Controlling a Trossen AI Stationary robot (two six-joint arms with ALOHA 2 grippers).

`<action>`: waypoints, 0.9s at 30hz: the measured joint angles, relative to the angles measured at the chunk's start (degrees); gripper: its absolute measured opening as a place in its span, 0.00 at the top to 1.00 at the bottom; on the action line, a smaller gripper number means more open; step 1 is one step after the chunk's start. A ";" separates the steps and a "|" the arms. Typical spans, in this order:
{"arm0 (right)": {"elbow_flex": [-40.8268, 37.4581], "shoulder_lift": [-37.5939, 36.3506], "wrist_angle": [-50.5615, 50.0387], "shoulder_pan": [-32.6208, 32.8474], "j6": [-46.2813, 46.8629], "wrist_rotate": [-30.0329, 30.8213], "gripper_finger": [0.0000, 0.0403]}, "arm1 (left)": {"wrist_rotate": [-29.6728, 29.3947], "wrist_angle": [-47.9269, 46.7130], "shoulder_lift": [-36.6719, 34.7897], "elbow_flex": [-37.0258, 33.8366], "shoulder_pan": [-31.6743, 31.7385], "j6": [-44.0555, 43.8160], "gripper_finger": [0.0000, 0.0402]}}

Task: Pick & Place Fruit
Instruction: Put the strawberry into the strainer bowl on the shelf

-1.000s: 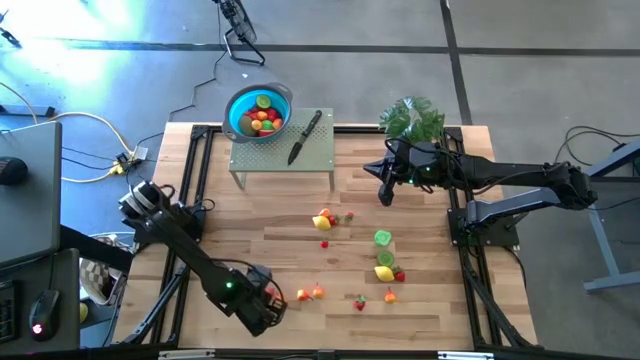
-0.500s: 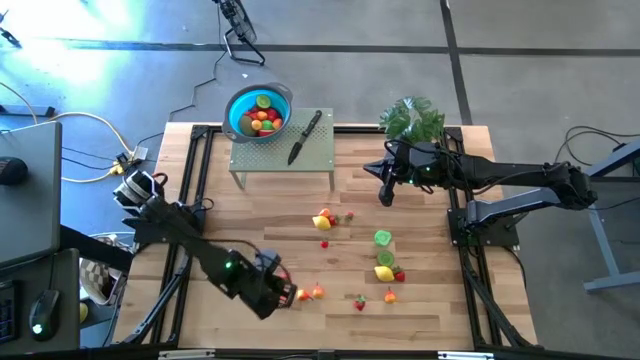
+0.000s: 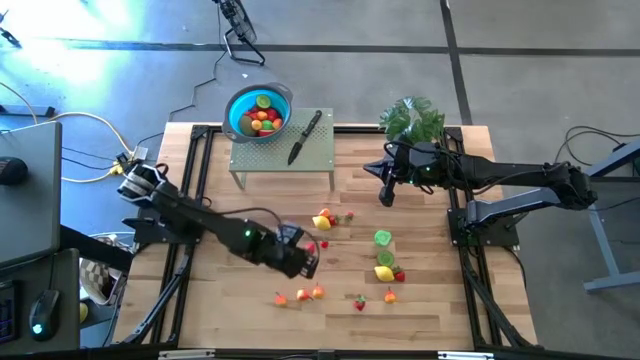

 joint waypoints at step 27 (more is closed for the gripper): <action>-0.02 0.00 0.19 -6.57 -2.51 0.26 0.99 | 0.14 -16.79 -7.99 18.29 36.80 47.83 1.00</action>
